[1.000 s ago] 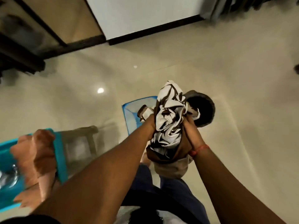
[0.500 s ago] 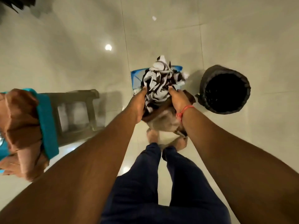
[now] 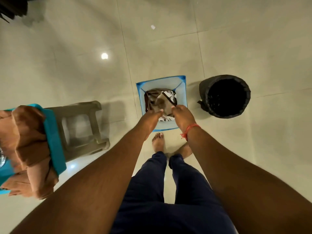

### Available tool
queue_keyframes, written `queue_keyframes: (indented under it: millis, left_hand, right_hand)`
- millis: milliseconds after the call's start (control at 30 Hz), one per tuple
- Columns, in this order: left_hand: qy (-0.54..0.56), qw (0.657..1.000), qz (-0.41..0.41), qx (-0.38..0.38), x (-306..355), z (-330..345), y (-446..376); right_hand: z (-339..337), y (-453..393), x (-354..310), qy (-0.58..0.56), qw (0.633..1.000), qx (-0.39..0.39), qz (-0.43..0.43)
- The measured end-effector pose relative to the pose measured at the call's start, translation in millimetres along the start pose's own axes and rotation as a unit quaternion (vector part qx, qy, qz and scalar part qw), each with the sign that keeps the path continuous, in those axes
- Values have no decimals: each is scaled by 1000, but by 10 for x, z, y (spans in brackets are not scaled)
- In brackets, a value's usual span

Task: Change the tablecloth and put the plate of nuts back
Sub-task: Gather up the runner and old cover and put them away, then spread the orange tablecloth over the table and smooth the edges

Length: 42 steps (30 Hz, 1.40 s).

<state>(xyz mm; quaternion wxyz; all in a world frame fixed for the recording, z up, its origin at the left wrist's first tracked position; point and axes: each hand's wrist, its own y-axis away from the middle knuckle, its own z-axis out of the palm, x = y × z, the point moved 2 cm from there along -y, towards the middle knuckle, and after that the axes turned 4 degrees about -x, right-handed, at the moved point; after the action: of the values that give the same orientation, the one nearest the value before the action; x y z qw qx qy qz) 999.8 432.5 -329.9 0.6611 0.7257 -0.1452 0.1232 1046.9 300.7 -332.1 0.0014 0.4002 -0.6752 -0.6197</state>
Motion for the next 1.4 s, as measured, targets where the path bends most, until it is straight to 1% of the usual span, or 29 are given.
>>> queue_keyframes:
  millis: [167,300,400,500,567,633,767,867,967,1000,1067,1133,1200,1267,1333,1400]
  left_hand:
    - [-49,998,47,-8,-43,-49,520]
    - [-75,995,70,15,-174,-189,944]
    - [-45,996,55,61,-358,-394,1253]
    - [12,993,44,113,-614,-664,1571]
    - [44,986,41,155,-902,-906,1805]
    - [75,980,35,181,-1185,-1154,1995]
    - [148,957,23,248,-1816,-1832,2272]
    - [138,953,35,268,-2245,-2300,2338]
    - [107,957,13,270,-2692,-2744,2350]
    - [110,958,8,266,-2830,-2868,2378]
    - [110,959,2,261,-3092,-3084,2442]
    - [101,959,-7,265,-3321,-3218,2489]
    - [98,960,-5,261,-3509,-3306,2489]
    - [110,962,3,250,-3617,-3321,2428]
    - [114,963,-8,243,-3627,-3314,2363]
    - [128,964,-13,232,-3581,-3285,2272]
  right_hand:
    - [-45,514,-28,53,998,-16,-26]
    - [-15,886,-86,111,991,-48,-59]
    - [121,1087,-134,165,979,-88,-79]
    - [355,1218,-191,176,974,-123,-78]
    - [641,1304,-250,210,962,-149,-87]
    - [940,1394,-349,247,949,-170,-99]
    - [1743,1629,-599,296,921,-209,-145]
    - [2343,1720,-749,330,902,-240,-142]
    - [2976,1756,-921,372,886,-245,-127]
    - [3178,1762,-968,397,874,-247,-132]
    - [3528,1829,-1050,475,829,-247,-161]
    - [3759,1909,-1108,567,764,-237,-199]
    - [3970,1963,-1165,647,687,-232,-236]
    - [4145,1953,-1223,715,600,-224,-280]
    - [4308,1926,-1307,759,521,-210,-330]
    - [4463,1894,-1408,781,455,-196,-379]
